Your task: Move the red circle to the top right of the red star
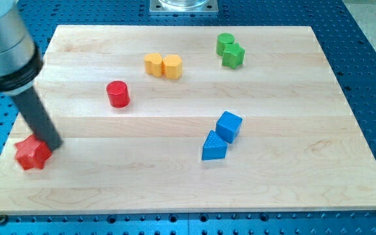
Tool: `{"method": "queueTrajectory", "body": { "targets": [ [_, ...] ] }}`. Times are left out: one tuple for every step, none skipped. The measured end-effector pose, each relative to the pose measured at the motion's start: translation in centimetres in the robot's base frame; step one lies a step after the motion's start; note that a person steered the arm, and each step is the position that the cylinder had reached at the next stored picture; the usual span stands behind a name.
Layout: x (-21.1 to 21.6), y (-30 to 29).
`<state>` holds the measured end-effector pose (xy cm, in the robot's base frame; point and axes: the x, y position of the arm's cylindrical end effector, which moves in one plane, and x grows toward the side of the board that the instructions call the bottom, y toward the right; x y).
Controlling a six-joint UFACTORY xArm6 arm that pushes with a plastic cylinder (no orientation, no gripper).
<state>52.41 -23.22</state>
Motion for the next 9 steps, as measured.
{"method": "queueTrajectory", "body": {
  "targets": [
    [0.8, 2.3],
    [4.9, 7.0],
    [0.8, 10.3],
    [-3.8, 16.2],
    [-8.1, 18.9],
    [-11.8, 17.7],
    [-10.6, 8.1],
    [-7.1, 4.9],
    [-10.7, 7.1]
  ]
}}
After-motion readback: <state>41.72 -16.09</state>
